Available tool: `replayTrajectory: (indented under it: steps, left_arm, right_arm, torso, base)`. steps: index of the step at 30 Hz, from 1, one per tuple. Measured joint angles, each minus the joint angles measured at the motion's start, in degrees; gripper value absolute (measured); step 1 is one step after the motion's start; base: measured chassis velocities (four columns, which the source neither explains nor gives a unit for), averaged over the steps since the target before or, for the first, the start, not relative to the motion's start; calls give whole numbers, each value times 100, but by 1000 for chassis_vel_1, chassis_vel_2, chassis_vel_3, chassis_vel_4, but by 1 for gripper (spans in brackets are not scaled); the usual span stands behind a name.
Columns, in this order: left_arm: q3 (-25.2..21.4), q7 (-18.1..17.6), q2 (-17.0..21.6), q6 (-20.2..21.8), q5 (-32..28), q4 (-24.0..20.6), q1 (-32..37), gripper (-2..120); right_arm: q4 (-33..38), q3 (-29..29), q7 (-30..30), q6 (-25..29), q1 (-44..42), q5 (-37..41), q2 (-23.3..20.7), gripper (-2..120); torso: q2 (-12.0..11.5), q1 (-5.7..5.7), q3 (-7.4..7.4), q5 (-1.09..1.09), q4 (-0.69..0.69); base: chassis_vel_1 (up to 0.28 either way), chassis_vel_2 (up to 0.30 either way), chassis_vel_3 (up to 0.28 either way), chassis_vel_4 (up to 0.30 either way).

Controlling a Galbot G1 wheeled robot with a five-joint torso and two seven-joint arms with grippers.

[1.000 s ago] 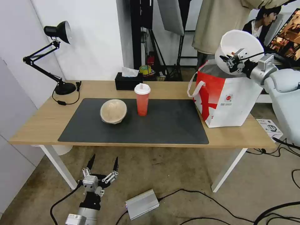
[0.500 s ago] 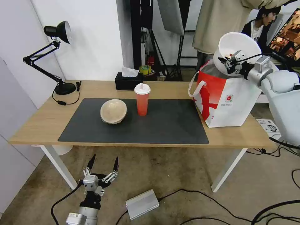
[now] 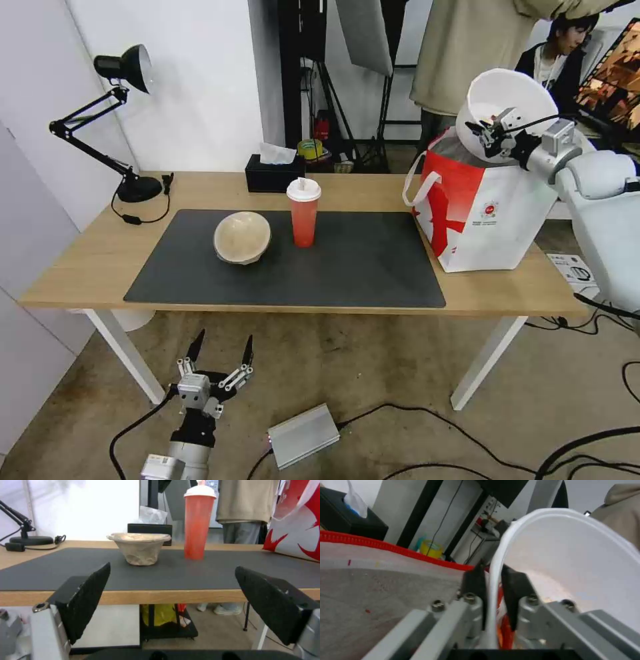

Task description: Pick up the trash from the table and place it into the takeout bag.

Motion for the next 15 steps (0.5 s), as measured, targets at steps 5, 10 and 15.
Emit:
replayTrajectory:
  steps: [5, 10, 15]
  left_arm:
    - [-5, 4, -7, -27, 2, -7, 13, 100]
    - [-10, 6, -18, -31, 2, -41, 16, 100]
    - [-15, 6, -29, -41, 5, -57, 31, 100]
  right_arm:
    - [45, 0, 16, -17, -9, -1, -10, 36]
    - [129, 1, 22, -35, -9, 2, -38, 54]
    - [182, 5, 23, -42, -44, 11, -80, 71]
  torso:
    - [1, 0, 0, 0, 0]
    - [0, 0, 0, 0, 0]
    - [0, 0, 0, 0, 0]
  base:
    - [0, 0, 0, 0]
    - [0, 0, 0, 0]
    - [0, 0, 0, 0]
